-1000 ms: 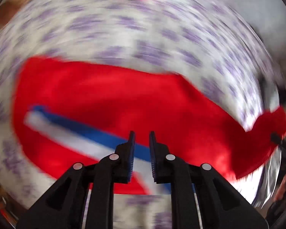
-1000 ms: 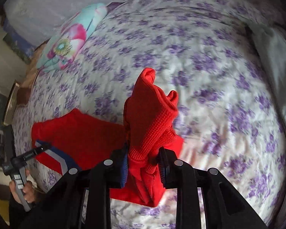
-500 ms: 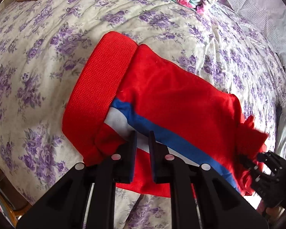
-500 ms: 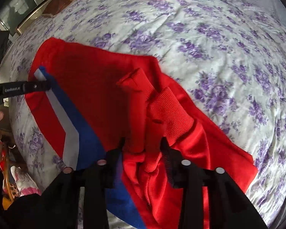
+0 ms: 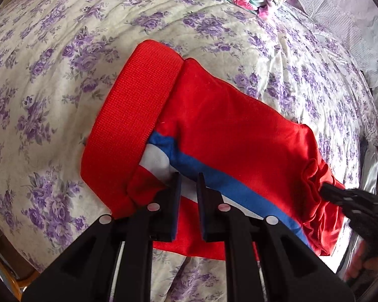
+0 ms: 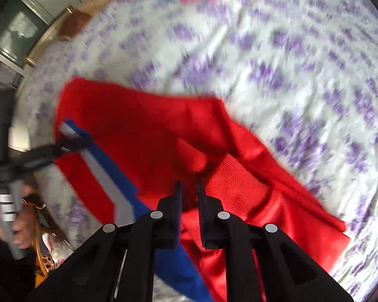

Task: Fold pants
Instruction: 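Fold the pants again with the left tool toward the right tool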

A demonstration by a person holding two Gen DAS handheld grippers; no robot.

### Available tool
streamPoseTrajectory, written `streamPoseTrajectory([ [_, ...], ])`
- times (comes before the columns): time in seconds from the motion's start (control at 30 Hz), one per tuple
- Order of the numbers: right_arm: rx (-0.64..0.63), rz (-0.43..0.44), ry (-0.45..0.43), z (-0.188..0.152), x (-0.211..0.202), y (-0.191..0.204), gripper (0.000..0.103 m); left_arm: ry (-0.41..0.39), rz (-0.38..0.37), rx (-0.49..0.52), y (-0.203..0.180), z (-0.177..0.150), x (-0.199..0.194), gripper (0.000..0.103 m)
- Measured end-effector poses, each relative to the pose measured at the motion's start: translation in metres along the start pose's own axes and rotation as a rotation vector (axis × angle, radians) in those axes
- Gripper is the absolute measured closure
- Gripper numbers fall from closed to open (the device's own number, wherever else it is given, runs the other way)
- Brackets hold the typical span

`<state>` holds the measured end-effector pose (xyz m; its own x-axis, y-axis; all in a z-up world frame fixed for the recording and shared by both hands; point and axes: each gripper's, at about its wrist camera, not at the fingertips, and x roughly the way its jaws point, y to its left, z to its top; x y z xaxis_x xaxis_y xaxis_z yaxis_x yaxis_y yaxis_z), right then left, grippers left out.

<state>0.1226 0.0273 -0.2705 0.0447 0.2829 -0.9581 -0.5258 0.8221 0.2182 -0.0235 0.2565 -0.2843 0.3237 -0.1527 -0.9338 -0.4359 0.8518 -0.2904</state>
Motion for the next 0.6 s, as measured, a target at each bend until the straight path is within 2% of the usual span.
streamPoseTrajectory([
  [0.03, 0.006, 0.021, 0.006, -0.001, 0.010, -0.002, 0.092, 0.003, -0.013, -0.011, 0.002, 0.001, -0.001, 0.091],
  [0.07, -0.002, 0.018, -0.019, -0.001, 0.010, 0.000, 0.092, 0.009, -0.025, -0.027, 0.004, 0.001, -0.002, 0.091],
  [0.13, -0.011, 0.014, -0.012, 0.001, 0.004, 0.005, 0.091, 0.017, -0.030, -0.047, 0.007, 0.000, -0.011, 0.092],
  [0.2, 0.001, 0.077, -0.020, -0.001, -0.015, 0.006, 0.087, -0.032, -0.037, -0.050, 0.008, -0.005, -0.035, 0.091],
  [0.27, 0.010, 0.125, -0.073, -0.010, -0.044, 0.001, 0.087, -0.101, -0.075, -0.061, 0.013, -0.011, -0.065, 0.081],
  [0.33, 0.015, 0.146, -0.115, -0.024, -0.070, -0.005, 0.084, -0.173, -0.073, -0.089, 0.022, -0.017, -0.091, 0.039],
  [0.4, 0.039, 0.158, -0.152, -0.044, -0.094, -0.016, 0.076, -0.218, -0.048, -0.121, 0.034, -0.021, -0.106, 0.022],
  [0.5, 0.065, 0.144, -0.177, -0.074, -0.115, -0.039, 0.075, -0.175, -0.073, -0.188, 0.056, -0.020, -0.096, 0.021],
  [0.6, 0.116, 0.086, -0.191, -0.103, -0.124, -0.059, 0.076, -0.105, -0.112, -0.269, 0.073, -0.021, -0.071, 0.021],
])
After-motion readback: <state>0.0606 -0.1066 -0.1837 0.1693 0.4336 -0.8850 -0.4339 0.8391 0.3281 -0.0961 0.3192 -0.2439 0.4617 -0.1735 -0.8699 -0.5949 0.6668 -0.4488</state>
